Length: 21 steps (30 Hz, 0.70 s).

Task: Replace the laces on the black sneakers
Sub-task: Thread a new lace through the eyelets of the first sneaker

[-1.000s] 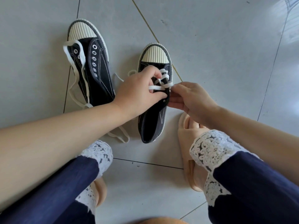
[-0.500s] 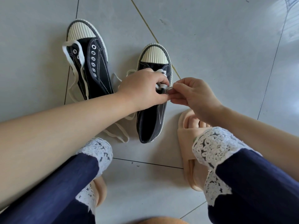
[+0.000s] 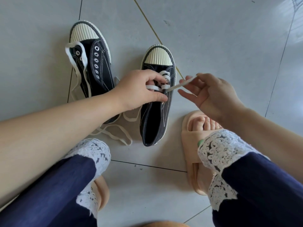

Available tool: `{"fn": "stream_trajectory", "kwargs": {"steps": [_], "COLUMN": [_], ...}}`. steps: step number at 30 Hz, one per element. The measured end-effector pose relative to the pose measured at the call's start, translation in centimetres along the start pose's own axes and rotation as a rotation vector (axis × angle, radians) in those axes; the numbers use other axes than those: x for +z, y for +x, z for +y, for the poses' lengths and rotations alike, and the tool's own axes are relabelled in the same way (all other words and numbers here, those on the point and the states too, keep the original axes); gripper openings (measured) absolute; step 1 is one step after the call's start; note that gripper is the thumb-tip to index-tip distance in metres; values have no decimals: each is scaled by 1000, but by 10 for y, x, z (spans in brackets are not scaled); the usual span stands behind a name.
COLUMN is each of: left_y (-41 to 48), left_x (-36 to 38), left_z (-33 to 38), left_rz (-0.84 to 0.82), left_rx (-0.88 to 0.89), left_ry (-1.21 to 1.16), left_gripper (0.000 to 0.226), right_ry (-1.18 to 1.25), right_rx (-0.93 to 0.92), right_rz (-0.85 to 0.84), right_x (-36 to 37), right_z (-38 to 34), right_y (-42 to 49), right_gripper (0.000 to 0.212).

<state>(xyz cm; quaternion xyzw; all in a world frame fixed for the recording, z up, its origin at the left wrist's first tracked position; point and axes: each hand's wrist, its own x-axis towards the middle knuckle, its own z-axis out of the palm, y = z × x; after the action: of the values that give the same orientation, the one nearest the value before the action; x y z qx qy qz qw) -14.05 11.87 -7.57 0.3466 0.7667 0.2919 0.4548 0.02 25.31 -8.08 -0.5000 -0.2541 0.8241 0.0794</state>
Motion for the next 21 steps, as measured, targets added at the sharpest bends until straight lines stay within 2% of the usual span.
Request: {"fn": "stream_trajectory", "kwargs": {"steps": [3, 7, 9, 11, 15, 17, 19, 21], "left_y": [-2, -2, -1, -1, -1, -2, -3, -4], "left_x": [1, -2, -4, -5, -6, -7, -8, -7], "left_z": [-3, -2, -2, -2, -4, -5, -3, -1], "left_rz": [35, 82, 94, 92, 64, 64, 71, 60], "left_rx": [-5, -9, 3, 11, 23, 26, 37, 61], "left_ry": [16, 18, 14, 6, 4, 0, -17, -19], "left_gripper": [36, 16, 9, 6, 9, 9, 12, 22], "right_ry": [-228, -1029, -1331, -1448, -1507, -1631, -1734, -1702], "right_rx": [30, -129, -218, -242, -265, -291, -305, -284], "right_rz": [-14, -19, -56, -104, -179, -218, -259, -249], "right_x": [8, 12, 12, 10, 10, 14, 17, 20], "right_z": [11, 15, 12, 10, 4, -3, -8, -8], "right_y": [2, 3, 3, 2, -1, 1, 3, 2], "right_gripper": [17, 17, 14, 10, 7, 4, 12, 19]}}
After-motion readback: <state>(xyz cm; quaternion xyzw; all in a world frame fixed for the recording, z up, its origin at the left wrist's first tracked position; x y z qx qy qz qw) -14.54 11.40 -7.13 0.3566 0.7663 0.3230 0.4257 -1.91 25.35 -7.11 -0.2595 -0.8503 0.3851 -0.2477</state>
